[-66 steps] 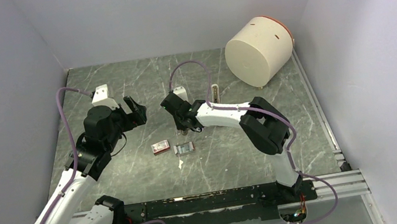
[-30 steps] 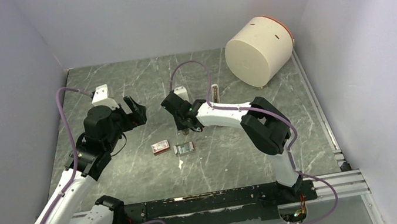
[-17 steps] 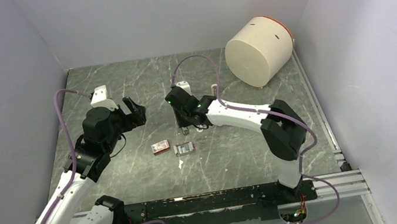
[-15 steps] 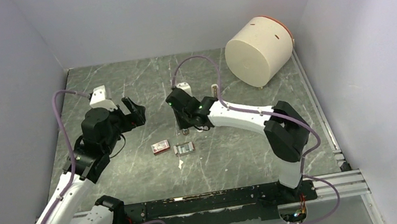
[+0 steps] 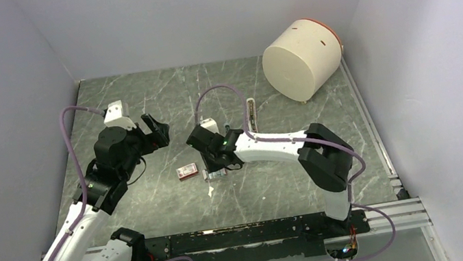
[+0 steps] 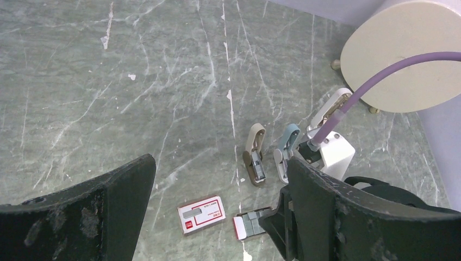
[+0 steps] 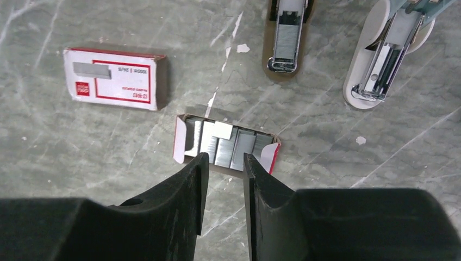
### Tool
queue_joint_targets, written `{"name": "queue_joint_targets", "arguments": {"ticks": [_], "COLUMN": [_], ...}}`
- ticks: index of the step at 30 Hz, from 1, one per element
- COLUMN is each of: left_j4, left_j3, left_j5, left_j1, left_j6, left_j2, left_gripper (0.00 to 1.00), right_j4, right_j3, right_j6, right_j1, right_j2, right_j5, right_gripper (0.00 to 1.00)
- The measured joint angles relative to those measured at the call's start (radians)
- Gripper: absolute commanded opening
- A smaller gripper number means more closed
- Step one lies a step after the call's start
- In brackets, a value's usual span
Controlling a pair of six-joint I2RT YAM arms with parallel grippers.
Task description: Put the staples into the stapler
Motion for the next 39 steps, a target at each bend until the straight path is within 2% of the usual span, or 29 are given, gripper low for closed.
{"name": "queue_joint_targets", "arguments": {"ticks": [8,16,27,29,31,33,39], "left_j4": [0.0,0.0,-0.001,-0.001,-0.001,-0.001,-0.001], "left_j3": [-0.001,-0.002,-0.003,-0.003,-0.003,-0.003,-0.003], "left_j5": [0.0,0.0,0.0,0.0,0.0,0.0,0.0], "left_j1": [0.0,0.0,0.0,0.0,0.0,0.0,0.0], "left_j6": [0.0,0.0,0.0,0.0,0.0,0.0,0.0], "left_j2": [0.001,0.003,0.008,0.008,0.008,0.008,0.008], "left_gripper": [0.95,0.95,0.95,0.95,0.95,0.95,0.95], "right_j4": [-0.035,-0.036,0.002,0.002,0.0,-0.001,-0.018], "right_j3": [0.039,0.064,0.066,0.068,0.071,0.074,0.074], "right_j6": [0.027,0.037,0.002,0.002,0.001,0.002,0.007], "right_j1": [-0.01,-0.039,-0.033,-0.027,-0.018,-0.009,0.015], "right_j2": [0.066,0.116,0.12,0.118,0.118,0.118,0.117], "right_j5": [0.084,0.12,0.086,0.084,0.079,0.076,0.07], "right_gripper": [0.28,0.3,0.33,0.28,0.17,0.13,0.26]}}
